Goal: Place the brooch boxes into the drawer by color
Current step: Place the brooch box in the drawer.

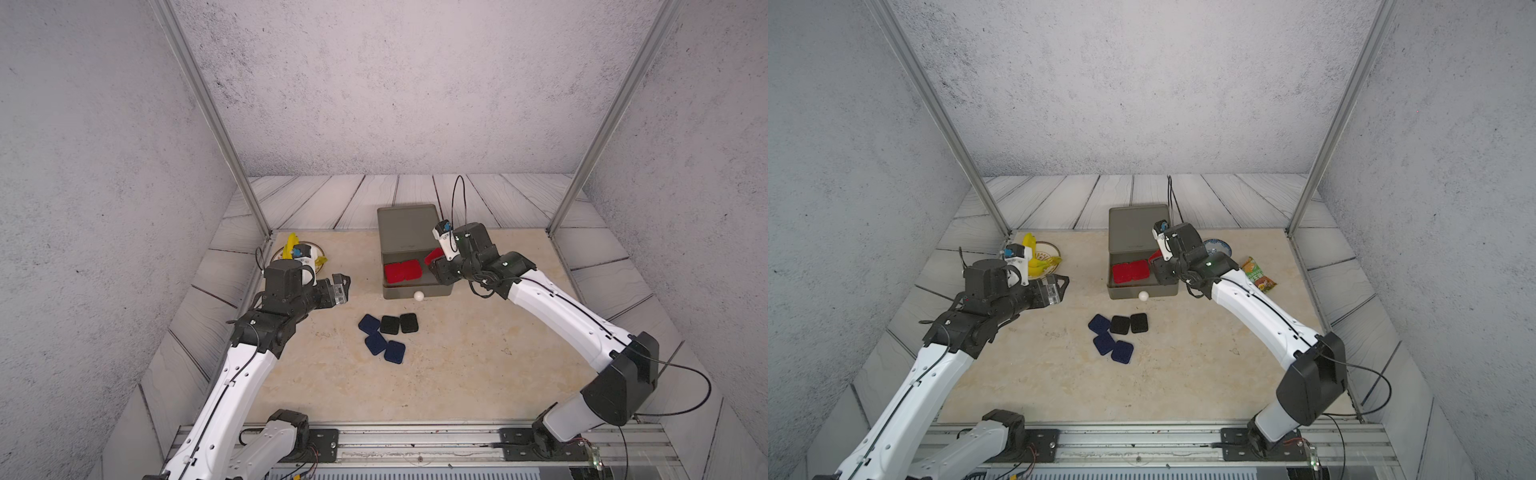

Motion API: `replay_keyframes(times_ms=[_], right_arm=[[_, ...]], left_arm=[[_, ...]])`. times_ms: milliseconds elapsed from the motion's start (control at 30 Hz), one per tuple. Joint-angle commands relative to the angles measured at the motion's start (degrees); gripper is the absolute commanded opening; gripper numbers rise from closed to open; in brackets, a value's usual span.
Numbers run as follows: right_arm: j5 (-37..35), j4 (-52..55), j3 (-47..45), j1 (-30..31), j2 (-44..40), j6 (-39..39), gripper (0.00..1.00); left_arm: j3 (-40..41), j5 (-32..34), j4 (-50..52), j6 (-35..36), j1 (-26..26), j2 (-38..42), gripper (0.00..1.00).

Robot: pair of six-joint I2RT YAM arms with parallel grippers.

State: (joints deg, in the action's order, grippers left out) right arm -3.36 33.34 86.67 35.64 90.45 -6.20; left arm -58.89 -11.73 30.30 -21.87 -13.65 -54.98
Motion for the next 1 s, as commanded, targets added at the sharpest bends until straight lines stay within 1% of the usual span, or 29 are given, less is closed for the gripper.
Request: replay_keyframes(times_ms=[0, 133, 367, 467, 633, 833, 967], right_arm=[[1.11, 2.94, 3.08, 0.23, 1.81, -1.48, 0.46], [1.44, 3.92, 4.67, 0.25, 4.71, -1.63, 0.46], [-3.02, 3.98, 7.13, -0.87, 8.75, -2.85, 0.46], [-4.15, 5.15, 9.16, -1.53, 11.06, -3.41, 0.46], [-5.33, 3.87, 9.2, -1.73, 12.77, -4.53, 0.47], [-5.77, 2.87, 10.01, -1.87, 14.67, -6.06, 0.56], [-5.84, 2.36, 10.14, -1.87, 15.23, -6.72, 0.66]], left_arm=[[-1.27, 0.7, 0.52, 0.97, -0.41, 0.08, 0.98], [-3.0, 2.34, 2.54, 1.55, -0.42, -0.79, 0.98], [-2.2, 2.24, 1.28, 2.23, -0.43, -0.81, 0.98], [-2.71, 1.97, 1.67, 2.36, -0.41, -1.52, 0.98], [-1.86, 2.36, 1.16, 2.27, -0.43, -0.95, 0.98], [-1.64, 2.85, 1.28, 2.36, -0.42, -1.0, 0.98], [-1.4, 2.85, 1.18, 2.41, -0.39, -1.05, 0.98]])
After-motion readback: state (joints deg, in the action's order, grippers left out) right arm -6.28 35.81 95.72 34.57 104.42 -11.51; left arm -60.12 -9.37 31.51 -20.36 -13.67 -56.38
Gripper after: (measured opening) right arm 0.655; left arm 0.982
